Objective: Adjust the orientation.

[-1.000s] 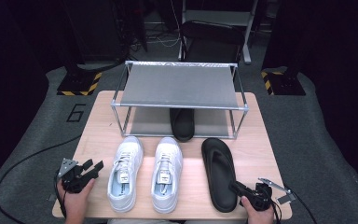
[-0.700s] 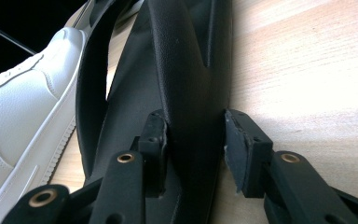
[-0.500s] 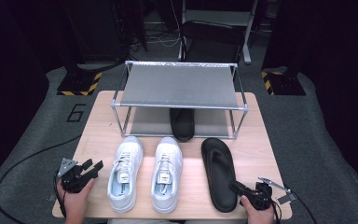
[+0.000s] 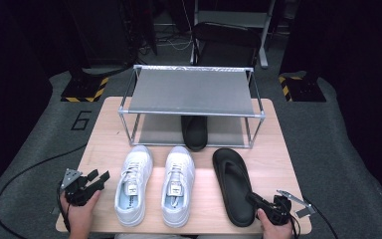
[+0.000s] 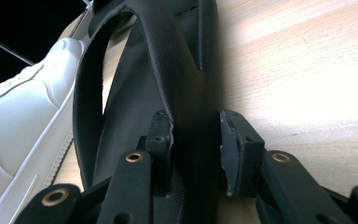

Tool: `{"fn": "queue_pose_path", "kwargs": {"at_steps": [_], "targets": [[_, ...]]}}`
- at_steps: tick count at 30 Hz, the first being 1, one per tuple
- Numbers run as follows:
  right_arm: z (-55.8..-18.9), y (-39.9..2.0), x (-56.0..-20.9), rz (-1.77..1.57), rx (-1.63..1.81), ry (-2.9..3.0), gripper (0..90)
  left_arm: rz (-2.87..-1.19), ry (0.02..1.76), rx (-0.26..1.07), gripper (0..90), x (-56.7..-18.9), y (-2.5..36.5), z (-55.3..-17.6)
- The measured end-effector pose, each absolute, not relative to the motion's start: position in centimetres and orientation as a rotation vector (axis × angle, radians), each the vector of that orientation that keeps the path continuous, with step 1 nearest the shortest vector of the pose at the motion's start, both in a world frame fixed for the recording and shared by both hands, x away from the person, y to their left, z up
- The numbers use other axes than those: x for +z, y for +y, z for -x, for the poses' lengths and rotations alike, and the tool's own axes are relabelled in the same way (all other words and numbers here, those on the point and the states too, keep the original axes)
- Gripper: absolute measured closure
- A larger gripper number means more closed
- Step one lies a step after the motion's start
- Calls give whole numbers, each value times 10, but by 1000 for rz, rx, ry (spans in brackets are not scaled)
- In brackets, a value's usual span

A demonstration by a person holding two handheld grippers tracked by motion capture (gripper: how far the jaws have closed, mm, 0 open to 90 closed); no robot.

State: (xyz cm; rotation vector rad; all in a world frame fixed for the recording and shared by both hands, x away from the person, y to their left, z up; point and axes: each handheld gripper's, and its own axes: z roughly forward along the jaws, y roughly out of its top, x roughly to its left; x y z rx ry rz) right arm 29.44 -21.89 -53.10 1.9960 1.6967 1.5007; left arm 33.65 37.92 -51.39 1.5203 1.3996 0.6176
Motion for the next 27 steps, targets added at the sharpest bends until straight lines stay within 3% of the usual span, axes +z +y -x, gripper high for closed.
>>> {"fn": "queue_pose_path", "kwargs": {"at_steps": [27], "targets": [[-297, -213, -518, -1991, 1554, 1619, 659, -1502, 1430, 615, 468, -517, 384, -334]]}}
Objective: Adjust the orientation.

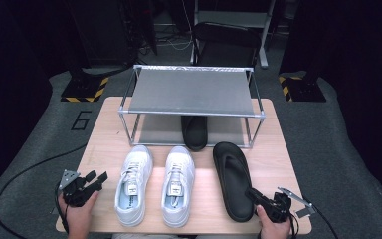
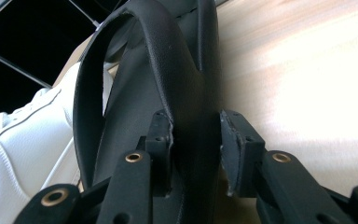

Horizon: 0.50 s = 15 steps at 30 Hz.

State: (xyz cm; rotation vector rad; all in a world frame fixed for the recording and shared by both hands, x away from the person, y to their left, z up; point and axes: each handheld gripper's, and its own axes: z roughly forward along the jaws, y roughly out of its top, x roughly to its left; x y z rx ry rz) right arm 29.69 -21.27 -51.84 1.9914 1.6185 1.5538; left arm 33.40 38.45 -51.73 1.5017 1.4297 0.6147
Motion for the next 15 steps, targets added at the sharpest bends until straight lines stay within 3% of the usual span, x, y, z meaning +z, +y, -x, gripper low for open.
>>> {"fn": "queue_pose_path", "kwargs": {"at_steps": [15], "targets": [[-340, -207, -508, -1980, 1588, 1567, 659, -1505, 1422, 635, 471, -516, 385, -331]]}}
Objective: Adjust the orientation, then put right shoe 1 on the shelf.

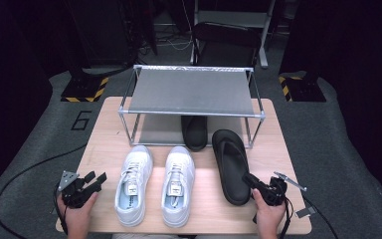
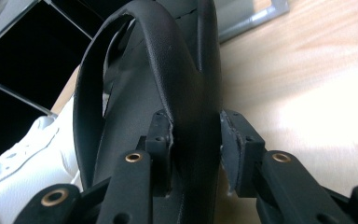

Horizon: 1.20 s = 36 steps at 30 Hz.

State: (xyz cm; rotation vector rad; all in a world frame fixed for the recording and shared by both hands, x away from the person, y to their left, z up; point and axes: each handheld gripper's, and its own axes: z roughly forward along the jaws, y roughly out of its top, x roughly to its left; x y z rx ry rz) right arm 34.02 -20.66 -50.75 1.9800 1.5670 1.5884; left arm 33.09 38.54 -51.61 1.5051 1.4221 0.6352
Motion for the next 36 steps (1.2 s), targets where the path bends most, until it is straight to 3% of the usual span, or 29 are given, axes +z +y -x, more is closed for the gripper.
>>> {"fn": "queue_pose_path", "kwargs": {"at_steps": [36], "targets": [[-411, -191, -482, -1973, 1560, 1502, 656, -1522, 1405, 627, 471, -517, 384, -335]]}}
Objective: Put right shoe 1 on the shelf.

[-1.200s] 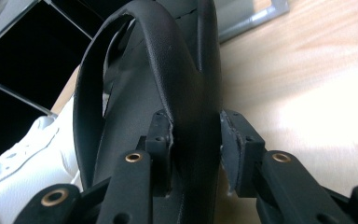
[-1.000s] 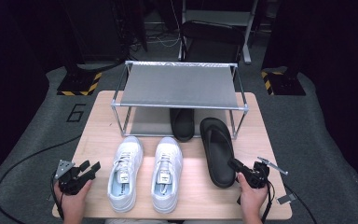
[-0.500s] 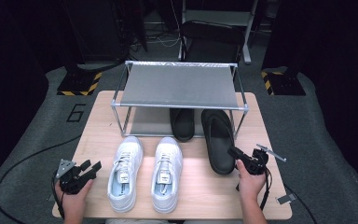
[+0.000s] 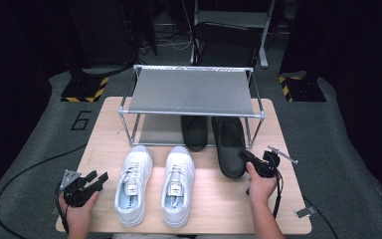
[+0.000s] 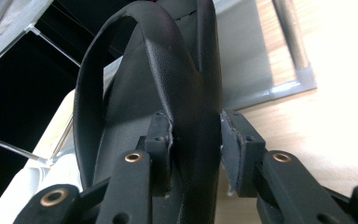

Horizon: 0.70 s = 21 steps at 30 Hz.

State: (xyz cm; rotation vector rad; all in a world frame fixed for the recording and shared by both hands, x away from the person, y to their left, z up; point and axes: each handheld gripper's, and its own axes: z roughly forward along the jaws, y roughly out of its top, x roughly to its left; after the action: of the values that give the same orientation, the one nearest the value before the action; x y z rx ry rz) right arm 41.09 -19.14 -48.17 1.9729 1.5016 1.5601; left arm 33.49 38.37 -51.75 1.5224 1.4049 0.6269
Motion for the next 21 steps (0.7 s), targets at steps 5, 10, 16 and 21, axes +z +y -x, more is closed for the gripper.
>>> {"fn": "queue_pose_path", "kwargs": {"at_steps": [5, 10, 16, 21], "targets": [[-420, -185, -482, -1934, 1539, 1517, 655, -1521, 1395, 627, 471, -515, 383, -334], [-428, -178, -482, -1936, 1526, 1526, 656, -1533, 1389, 627, 471, -515, 380, -334], [-436, -175, -484, -1968, 1537, 1503, 657, -1536, 1389, 618, 471, -515, 380, -335], [-441, -175, -488, -1995, 1521, 1496, 657, -1519, 1392, 632, 471, -516, 381, -335]]}}
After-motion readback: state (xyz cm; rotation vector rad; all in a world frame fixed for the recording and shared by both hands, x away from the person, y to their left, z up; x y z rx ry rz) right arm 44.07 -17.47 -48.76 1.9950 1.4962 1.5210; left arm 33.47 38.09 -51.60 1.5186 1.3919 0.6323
